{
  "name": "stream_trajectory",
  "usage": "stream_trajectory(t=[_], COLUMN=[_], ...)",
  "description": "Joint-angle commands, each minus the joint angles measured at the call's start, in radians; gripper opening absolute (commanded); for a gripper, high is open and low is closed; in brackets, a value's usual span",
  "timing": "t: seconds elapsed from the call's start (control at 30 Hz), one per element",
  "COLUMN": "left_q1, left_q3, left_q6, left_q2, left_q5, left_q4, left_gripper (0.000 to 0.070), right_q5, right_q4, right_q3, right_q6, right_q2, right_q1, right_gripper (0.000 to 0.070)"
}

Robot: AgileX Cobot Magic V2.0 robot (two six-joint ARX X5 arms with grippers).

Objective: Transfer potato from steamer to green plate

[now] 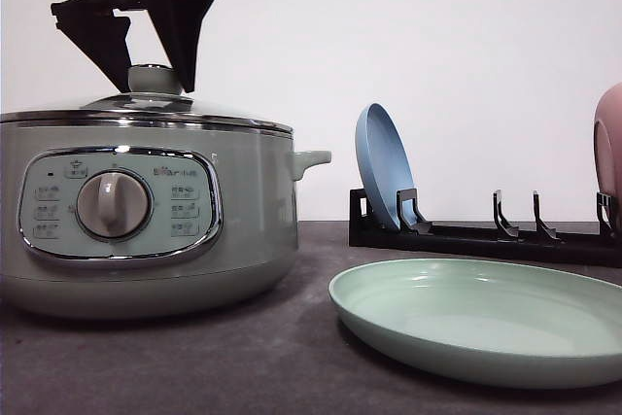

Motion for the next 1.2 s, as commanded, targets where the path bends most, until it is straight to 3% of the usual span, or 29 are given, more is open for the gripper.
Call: stream_trajectory(t=[0.0, 0.3, 0.4, 0.43, 0.77, 1.17], left_q1=[-0.007, -0.007, -0.007, -0.007, -0.004, 0.060], left_q3=[0.026, 0.026, 0.026, 0.026, 0.026, 0.026], left_q6=[0.005, 0.004, 0.004, 0.004, 0.006, 0.006], left_q2=[0.013, 0.010, 0.010, 0.010, -0.021, -0.182], left_q5=[0.003, 0.003, 0.003, 0.003, 0.003, 0.003], left_q4=[-0.014, -0.045, -0.048, -0.049, -0.028, -0.007], left_gripper=[0.0374, 0.0151, 0.0017, 0.0004, 0.0001, 0.0001], right_q5=[0.004, 0.030, 0.030, 0.030, 0.030, 0.030], right_q4=[0.005, 0.002, 0.001, 0.001, 0.001, 0.001], right_q3=[0.018, 0.018, 0.018, 0.018, 0.018, 0.018], right_q6=[-0.014, -0.014, -0.014, -0.014, -0.014, -0.010], right_q2=[0.013, 0.013, 0.013, 0.013, 0.013, 0.013], right_q1=[0.007, 0.007, 0.007, 0.007, 0.007, 0.007], right_gripper=[0.0426, 0.0426, 0.0426, 0.0426, 0.0426, 0.0426])
